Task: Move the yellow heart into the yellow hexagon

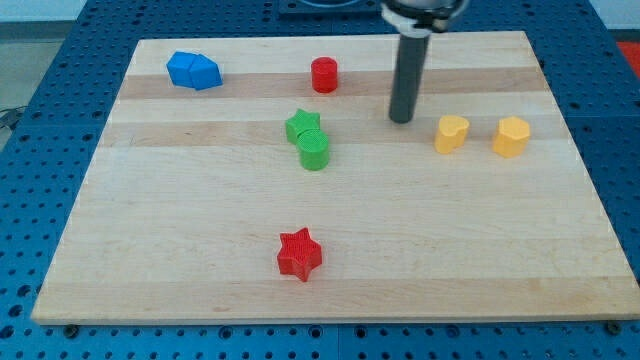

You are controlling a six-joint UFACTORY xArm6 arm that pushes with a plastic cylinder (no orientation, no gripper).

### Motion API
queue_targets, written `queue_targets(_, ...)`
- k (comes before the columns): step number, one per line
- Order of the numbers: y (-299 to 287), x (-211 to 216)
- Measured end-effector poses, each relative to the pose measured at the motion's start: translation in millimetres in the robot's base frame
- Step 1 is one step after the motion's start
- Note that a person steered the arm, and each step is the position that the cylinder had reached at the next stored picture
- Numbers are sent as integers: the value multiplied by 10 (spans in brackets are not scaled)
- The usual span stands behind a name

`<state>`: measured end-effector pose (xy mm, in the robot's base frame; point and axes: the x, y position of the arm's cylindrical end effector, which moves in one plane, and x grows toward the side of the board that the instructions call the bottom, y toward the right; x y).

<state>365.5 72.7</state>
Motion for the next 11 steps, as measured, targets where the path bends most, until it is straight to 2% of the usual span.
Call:
queue_targets(1,-64,291)
queue_targets(2,45,384)
queue_targets(8,1127,385)
queue_targets(9,1101,381)
queue_targets(11,7,-258)
